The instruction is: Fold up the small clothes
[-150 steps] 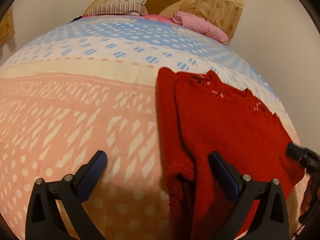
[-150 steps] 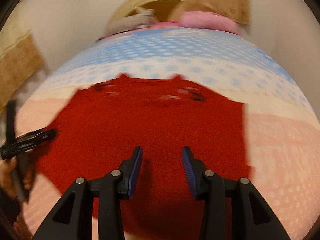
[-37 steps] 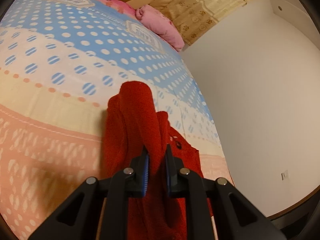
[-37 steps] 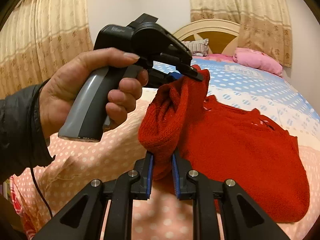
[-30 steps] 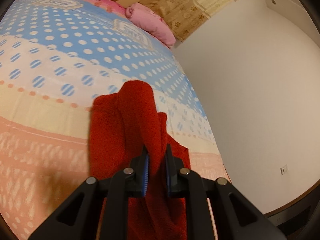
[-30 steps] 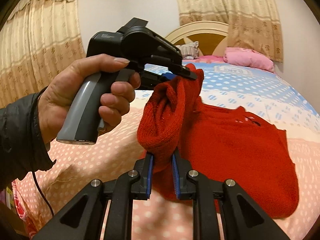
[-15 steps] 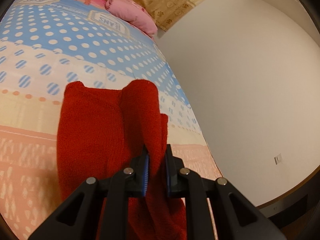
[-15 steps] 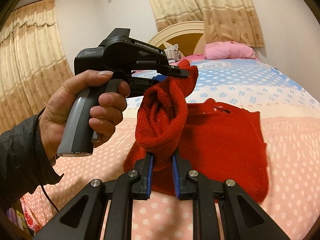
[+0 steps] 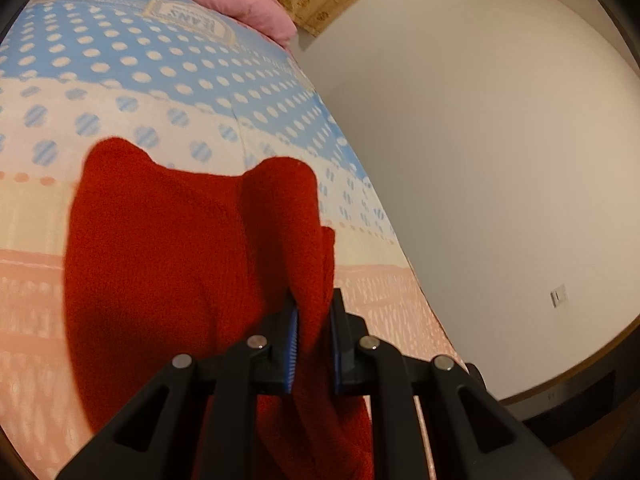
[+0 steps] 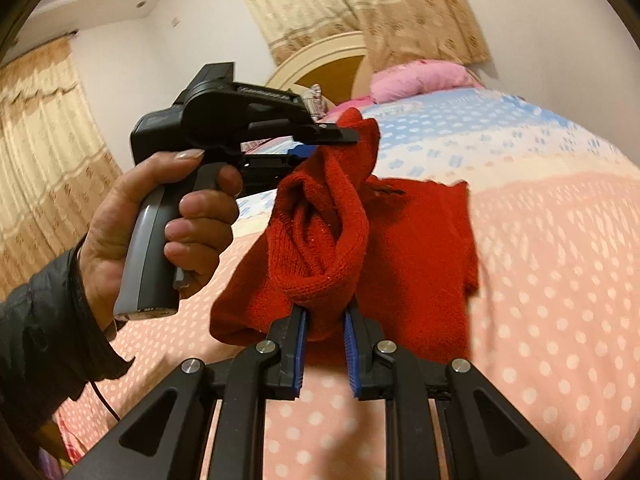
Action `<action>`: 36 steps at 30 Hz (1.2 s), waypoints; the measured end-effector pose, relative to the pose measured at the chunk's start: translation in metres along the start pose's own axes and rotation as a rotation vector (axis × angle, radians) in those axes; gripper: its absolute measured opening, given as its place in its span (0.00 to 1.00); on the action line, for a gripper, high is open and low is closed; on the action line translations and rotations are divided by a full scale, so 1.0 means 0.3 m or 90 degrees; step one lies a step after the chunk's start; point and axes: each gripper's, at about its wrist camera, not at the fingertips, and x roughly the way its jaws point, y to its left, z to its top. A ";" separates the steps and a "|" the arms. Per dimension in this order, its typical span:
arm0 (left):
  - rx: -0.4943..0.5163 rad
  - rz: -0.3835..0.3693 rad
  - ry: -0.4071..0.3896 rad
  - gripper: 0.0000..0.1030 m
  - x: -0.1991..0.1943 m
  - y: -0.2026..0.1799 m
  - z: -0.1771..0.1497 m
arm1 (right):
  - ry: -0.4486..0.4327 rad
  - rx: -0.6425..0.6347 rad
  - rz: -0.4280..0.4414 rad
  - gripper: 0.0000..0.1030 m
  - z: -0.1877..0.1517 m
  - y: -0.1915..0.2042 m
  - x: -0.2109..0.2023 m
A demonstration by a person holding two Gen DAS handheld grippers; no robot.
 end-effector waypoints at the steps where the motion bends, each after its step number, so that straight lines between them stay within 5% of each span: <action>1: 0.004 0.013 0.007 0.16 0.020 -0.006 -0.009 | 0.002 0.010 0.000 0.17 -0.004 -0.015 -0.003; 9: 0.089 0.038 0.010 0.41 -0.019 -0.068 -0.097 | 0.009 0.096 -0.003 0.17 -0.045 -0.128 -0.017; 15: 0.173 0.123 -0.048 0.67 -0.190 -0.012 -0.196 | 0.004 0.108 0.003 0.17 -0.043 -0.145 -0.029; 18: 0.190 0.160 -0.082 0.71 -0.269 0.049 -0.252 | -0.019 0.123 -0.005 0.32 -0.046 -0.157 -0.072; 20: 0.176 0.165 -0.090 0.71 -0.294 0.099 -0.282 | -0.044 0.123 -0.024 0.50 -0.040 -0.161 -0.108; 23: 0.155 0.173 -0.077 0.71 -0.278 0.150 -0.309 | -0.077 0.135 -0.026 0.56 -0.012 -0.169 -0.153; 28: 0.134 0.164 -0.083 0.78 -0.249 0.158 -0.328 | -0.036 0.125 -0.019 0.56 0.103 -0.173 -0.084; 33: 0.156 0.181 -0.082 0.83 -0.227 0.146 -0.349 | 0.069 0.166 0.048 0.56 0.175 -0.201 0.107; 34: 0.157 0.182 -0.082 0.83 -0.229 0.145 -0.349 | 0.085 0.182 0.038 0.41 0.179 -0.216 0.144; 35: 0.157 0.181 -0.083 0.83 -0.233 0.146 -0.352 | 0.087 0.187 0.030 0.11 0.180 -0.223 0.161; 36: 0.154 0.177 -0.083 0.83 -0.235 0.148 -0.352 | 0.088 0.186 0.032 0.11 0.183 -0.227 0.168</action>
